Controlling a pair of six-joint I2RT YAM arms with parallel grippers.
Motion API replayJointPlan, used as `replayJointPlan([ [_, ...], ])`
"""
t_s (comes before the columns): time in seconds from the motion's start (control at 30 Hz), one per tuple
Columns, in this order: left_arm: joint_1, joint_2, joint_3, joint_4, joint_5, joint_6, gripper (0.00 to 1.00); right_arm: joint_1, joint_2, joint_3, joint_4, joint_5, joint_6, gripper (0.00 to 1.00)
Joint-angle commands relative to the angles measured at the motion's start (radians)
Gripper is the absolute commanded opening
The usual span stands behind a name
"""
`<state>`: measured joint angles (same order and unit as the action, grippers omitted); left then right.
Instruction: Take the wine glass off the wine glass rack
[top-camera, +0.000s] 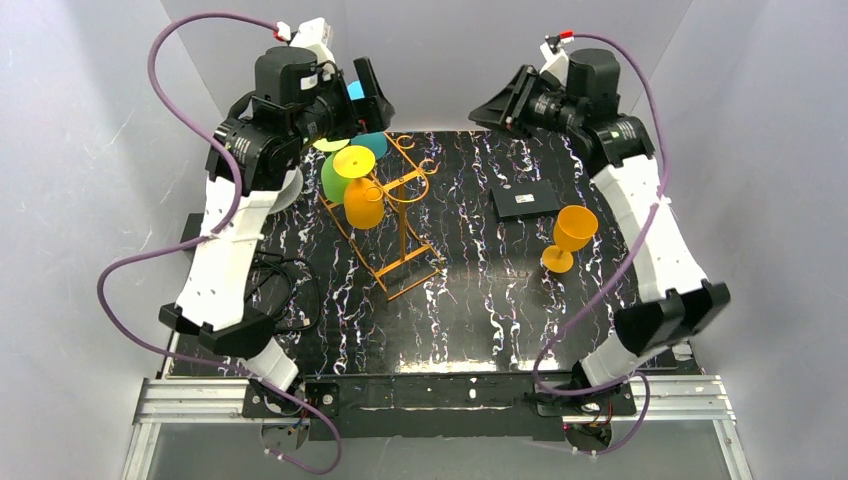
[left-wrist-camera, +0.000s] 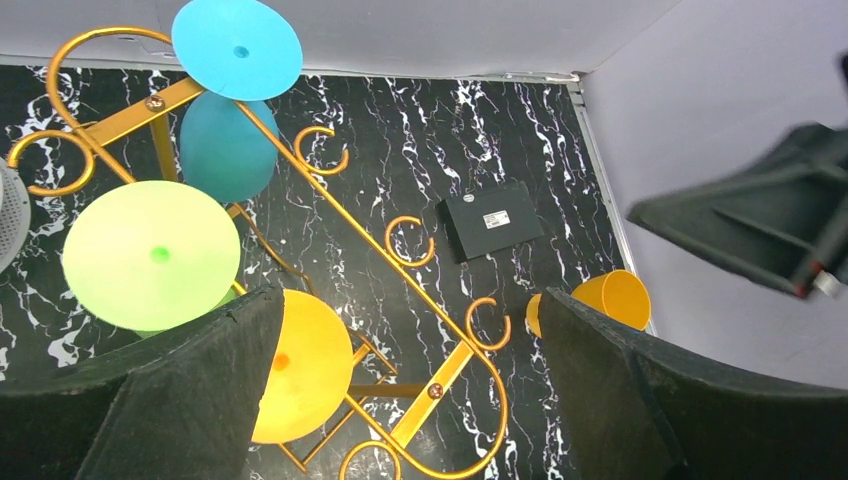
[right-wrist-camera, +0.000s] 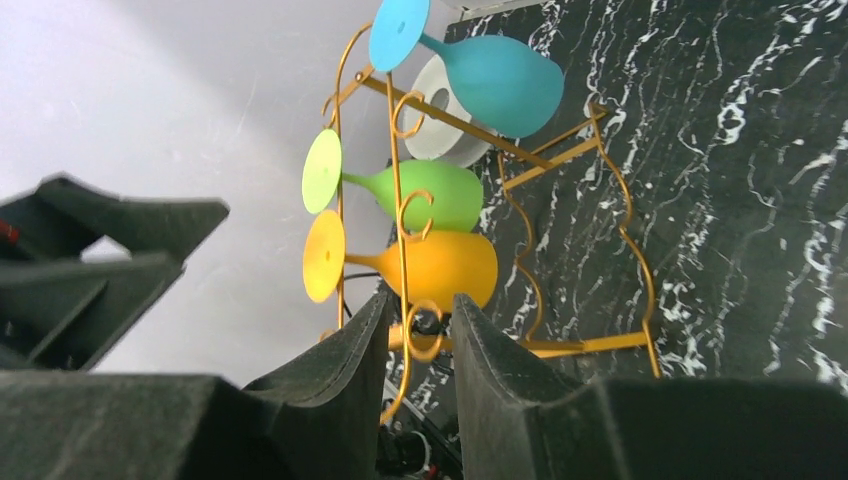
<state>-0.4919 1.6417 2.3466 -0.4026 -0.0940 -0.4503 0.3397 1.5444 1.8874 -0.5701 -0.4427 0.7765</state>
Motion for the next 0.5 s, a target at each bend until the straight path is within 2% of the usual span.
replayJointPlan([
  [0.0,0.007,-0.114,-0.036,-0.009,-0.037,0.031,1.0,-0.014,0.149,0.108,0.122,-0.116,0.122,0.36],
  [0.27,0.007,-0.322,-0.252,-0.035,-0.102,0.038,1.0,-0.012,0.505,0.464,0.237,-0.221,0.322,0.36],
  [0.47,0.007,-0.429,-0.362,-0.063,-0.147,0.035,1.0,0.008,0.645,0.552,0.389,-0.216,0.439,0.36],
])
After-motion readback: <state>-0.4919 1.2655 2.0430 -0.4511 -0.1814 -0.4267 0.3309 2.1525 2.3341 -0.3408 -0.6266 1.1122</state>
